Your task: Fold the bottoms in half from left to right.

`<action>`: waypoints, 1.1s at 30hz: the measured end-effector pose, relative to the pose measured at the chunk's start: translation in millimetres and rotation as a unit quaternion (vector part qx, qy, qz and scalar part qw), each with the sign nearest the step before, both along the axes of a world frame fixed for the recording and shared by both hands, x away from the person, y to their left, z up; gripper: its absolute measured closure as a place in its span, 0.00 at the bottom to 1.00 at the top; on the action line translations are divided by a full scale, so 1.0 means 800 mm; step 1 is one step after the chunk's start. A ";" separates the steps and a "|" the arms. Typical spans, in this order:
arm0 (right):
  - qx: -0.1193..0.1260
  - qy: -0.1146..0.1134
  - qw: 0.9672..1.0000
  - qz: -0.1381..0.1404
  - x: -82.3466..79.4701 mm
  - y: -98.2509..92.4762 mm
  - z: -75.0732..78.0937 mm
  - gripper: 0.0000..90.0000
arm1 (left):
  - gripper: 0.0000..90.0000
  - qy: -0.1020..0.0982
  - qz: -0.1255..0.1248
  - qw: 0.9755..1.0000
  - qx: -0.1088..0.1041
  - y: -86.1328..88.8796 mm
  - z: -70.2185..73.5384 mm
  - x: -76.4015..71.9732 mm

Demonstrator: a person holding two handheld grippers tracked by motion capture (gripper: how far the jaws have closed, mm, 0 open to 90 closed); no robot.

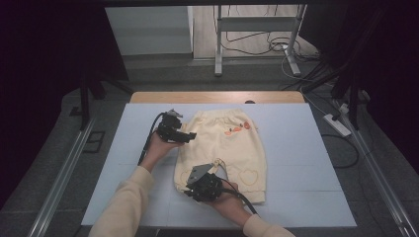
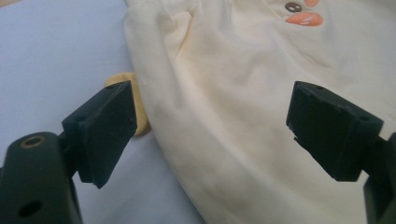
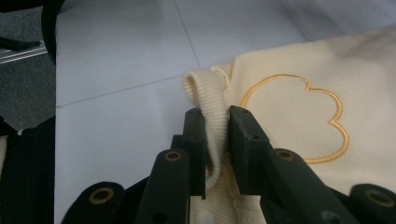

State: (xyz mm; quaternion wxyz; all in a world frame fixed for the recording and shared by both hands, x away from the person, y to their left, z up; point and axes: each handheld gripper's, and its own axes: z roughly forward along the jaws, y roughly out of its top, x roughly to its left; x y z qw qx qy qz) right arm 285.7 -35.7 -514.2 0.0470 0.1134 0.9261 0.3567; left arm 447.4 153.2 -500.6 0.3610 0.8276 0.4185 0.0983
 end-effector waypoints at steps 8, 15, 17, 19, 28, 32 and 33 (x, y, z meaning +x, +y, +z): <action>0.001 0.002 1.000 0.000 0.001 -0.001 0.001 0.85 | 0.18 0.013 0.011 1.000 -0.006 0.008 -0.012 0.015; 0.001 0.005 1.000 -0.001 0.002 -0.001 0.000 0.85 | 0.18 0.021 0.020 1.000 -0.009 0.016 -0.017 0.020; 0.000 0.005 1.000 -0.001 0.002 0.000 0.000 0.85 | 0.19 0.023 0.021 0.999 -0.008 0.017 -0.019 0.022; 0.000 0.005 1.000 -0.001 0.002 0.000 0.000 0.85 | 0.19 0.023 0.021 0.999 -0.009 0.017 -0.020 0.022; 0.004 0.008 1.000 -0.002 0.002 -0.001 -0.001 0.85 | 0.23 0.038 0.022 0.999 -0.005 0.013 -0.034 0.032; 0.005 0.009 1.000 -0.002 0.002 -0.001 -0.001 0.85 | 0.24 0.043 0.021 0.999 -0.002 0.013 -0.038 0.034; 0.005 0.009 1.000 -0.003 0.002 -0.001 -0.001 0.85 | 0.25 0.044 0.021 0.999 -0.001 0.013 -0.038 0.034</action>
